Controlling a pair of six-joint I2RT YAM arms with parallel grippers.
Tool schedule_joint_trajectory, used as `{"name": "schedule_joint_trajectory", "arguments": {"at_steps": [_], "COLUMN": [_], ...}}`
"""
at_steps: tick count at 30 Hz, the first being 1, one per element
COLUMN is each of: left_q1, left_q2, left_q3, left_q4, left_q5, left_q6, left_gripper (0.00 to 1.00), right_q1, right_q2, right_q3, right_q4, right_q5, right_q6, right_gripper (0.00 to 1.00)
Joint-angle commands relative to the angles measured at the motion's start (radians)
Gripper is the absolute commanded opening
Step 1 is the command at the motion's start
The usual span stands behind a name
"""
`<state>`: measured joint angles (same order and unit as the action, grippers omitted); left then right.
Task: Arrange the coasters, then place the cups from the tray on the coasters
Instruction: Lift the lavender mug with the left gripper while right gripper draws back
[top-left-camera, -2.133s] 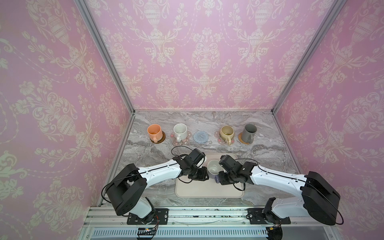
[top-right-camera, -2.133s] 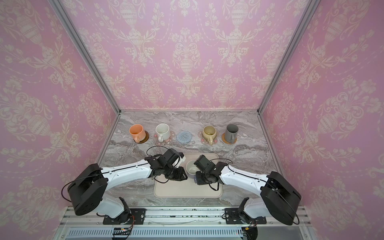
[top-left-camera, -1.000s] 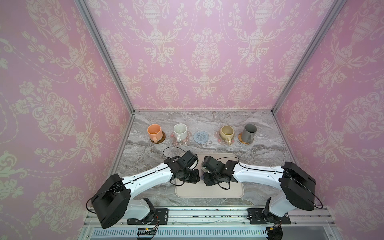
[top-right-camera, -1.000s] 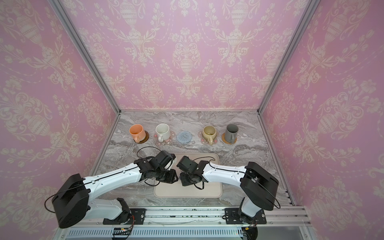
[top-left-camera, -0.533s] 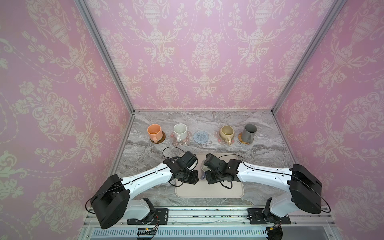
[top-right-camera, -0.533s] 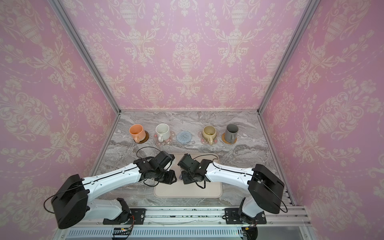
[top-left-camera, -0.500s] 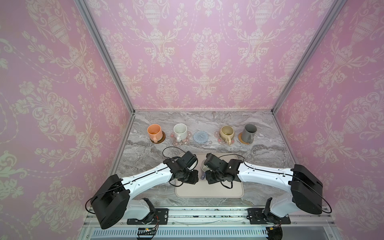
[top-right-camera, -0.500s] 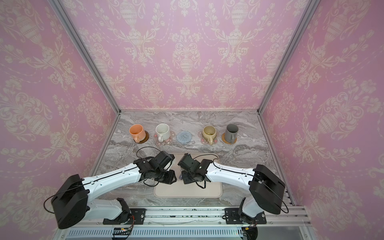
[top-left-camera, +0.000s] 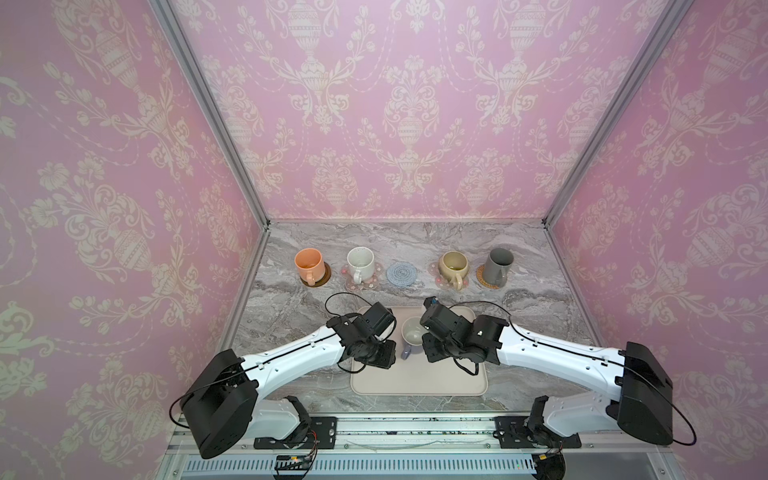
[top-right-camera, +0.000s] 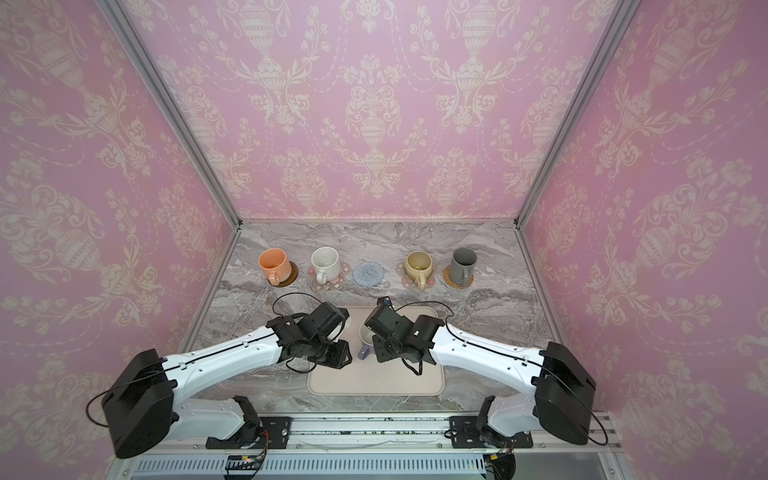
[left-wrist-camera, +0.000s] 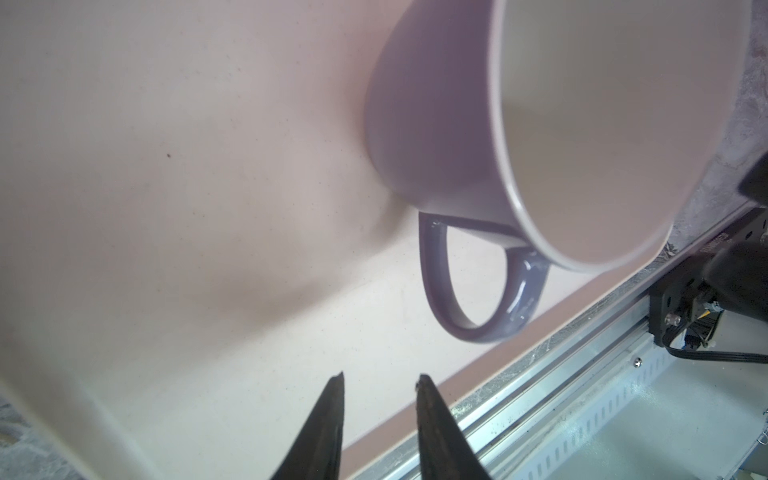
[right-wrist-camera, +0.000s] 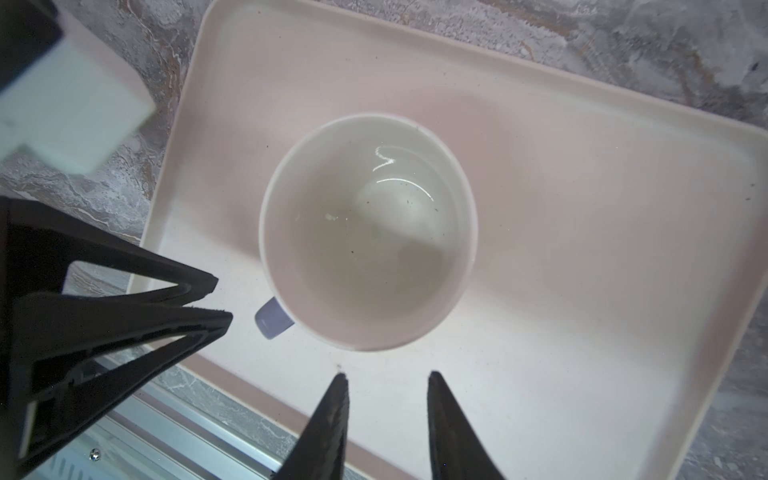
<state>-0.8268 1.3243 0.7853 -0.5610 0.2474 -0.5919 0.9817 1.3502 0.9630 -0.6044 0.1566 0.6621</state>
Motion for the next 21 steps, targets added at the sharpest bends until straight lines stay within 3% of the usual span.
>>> {"name": "schedule_joint_trajectory", "arguments": {"at_steps": [1, 21], "left_q1": [-0.017, -0.085], "left_q2": [0.009, 0.152], "left_q3": [0.041, 0.166], "left_q4": [-0.028, -0.01], "left_q5": [-0.028, -0.052], "left_q6": [0.041, 0.064], "left_gripper": [0.34, 0.37], "right_q1": [-0.017, -0.101], "right_q2": [-0.048, -0.211], "right_q3": [-0.019, -0.124], "right_q4": [-0.052, -0.075], "right_q5": [0.05, 0.076], "right_q6": [-0.02, 0.002], "right_gripper": [0.35, 0.36]}}
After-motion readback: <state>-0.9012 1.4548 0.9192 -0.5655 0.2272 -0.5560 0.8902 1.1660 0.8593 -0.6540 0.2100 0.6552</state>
